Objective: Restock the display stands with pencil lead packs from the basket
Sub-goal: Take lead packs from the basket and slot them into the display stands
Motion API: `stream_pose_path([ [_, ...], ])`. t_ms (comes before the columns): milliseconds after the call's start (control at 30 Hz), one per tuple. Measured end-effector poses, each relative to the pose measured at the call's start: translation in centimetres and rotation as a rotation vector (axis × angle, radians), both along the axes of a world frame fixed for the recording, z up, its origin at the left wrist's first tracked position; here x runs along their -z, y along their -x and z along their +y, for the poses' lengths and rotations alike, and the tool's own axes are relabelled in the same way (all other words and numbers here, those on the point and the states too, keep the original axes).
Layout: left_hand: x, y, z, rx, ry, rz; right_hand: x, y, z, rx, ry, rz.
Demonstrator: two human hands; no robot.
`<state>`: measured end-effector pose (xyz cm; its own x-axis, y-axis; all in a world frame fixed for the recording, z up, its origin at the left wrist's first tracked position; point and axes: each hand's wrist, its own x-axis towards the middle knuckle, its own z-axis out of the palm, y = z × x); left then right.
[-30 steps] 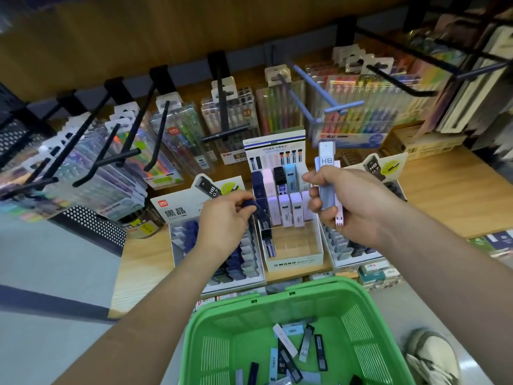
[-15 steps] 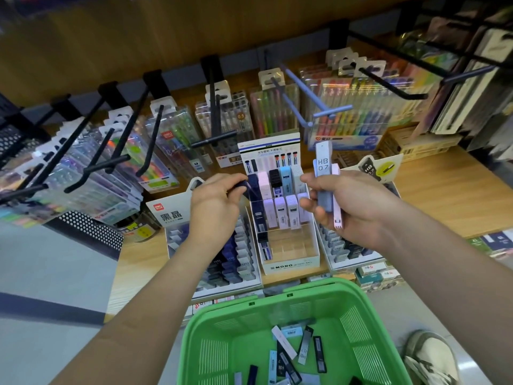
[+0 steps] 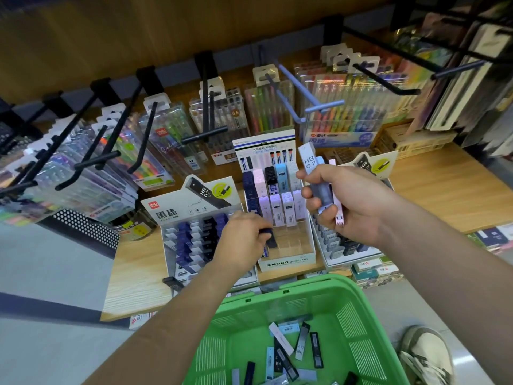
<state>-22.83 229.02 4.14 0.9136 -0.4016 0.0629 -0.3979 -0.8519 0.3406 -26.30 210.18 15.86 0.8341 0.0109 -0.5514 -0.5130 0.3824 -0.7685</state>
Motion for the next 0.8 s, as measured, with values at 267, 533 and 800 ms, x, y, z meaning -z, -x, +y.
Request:
stream_pose_path([
  [267, 1.2, 0.4, -1.1, 0.059, -0.194, -0.15, 0.1, 0.2, -0.7, -0.003, 0.048, -0.001],
  [533, -2.3, 1.4, -1.7, -0.116, 0.155, -0.015, 0.4, 0.7, -0.7, -0.146, 0.349, -0.107],
  [800, -11.6, 2.4, -0.2, -0.07, 0.711, 0.378, 0.1, 1.2, -0.4, -0.363, 0.389, -0.127],
])
